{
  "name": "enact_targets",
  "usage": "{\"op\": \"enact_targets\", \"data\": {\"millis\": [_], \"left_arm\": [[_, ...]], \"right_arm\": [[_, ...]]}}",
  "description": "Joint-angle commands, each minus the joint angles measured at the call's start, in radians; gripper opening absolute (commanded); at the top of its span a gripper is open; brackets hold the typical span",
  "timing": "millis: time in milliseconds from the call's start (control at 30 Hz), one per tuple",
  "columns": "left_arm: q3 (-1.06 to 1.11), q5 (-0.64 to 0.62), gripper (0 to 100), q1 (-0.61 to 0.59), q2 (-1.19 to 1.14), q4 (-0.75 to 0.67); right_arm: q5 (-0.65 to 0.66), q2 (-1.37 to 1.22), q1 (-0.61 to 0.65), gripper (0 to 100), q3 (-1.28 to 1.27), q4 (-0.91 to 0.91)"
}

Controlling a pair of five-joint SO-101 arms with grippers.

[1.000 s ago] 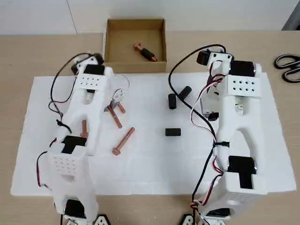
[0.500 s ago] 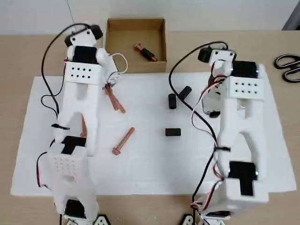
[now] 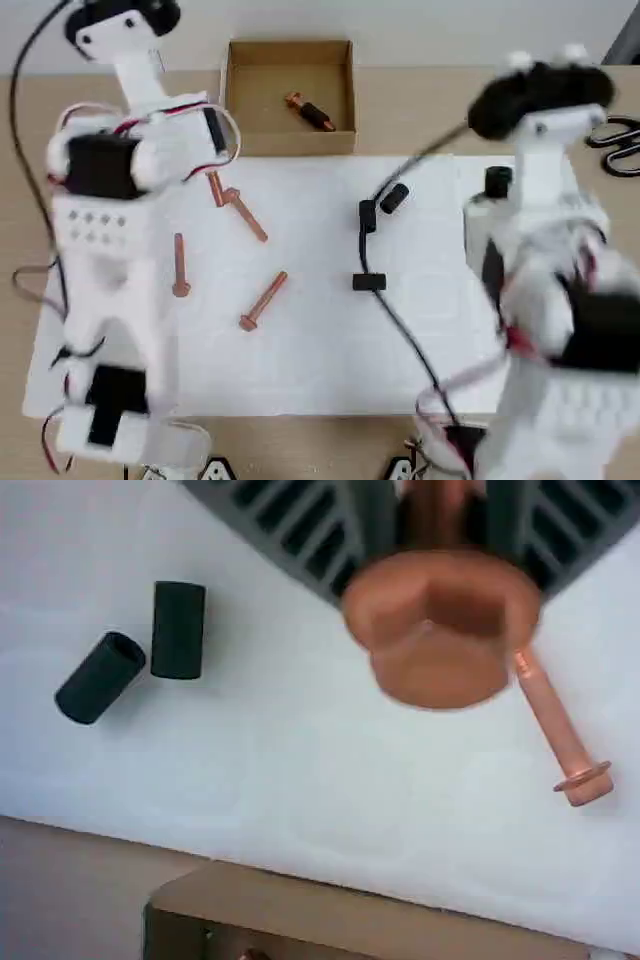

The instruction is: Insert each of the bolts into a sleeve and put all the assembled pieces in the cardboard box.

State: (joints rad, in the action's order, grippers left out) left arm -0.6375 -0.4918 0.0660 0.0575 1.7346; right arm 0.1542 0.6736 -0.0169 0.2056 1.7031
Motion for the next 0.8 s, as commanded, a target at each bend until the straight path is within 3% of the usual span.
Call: {"op": "enact_targets", "data": {"millis": [0,233,500,767], "left_arm": [[0.076,0.009,1,0.012,0.189,0.018],[0.297,0.008,1,0.014,0.377,-0.040],[0.512,0.006,1,0.120,0.494,-0.158],[0.664,0.006,1,0.212,0.560,-0.316]], "right_arm": [[0.009,0.166,0.004,0.4,-0.081,0.002],[-0.003,0.435,0.005,0.5,-0.470,-0.147],[-0.221,0.865,0.005,0.5,-1.023,-0.460],[-0.160,1.141,0.159,0.4,-1.372,-0.653]]}}
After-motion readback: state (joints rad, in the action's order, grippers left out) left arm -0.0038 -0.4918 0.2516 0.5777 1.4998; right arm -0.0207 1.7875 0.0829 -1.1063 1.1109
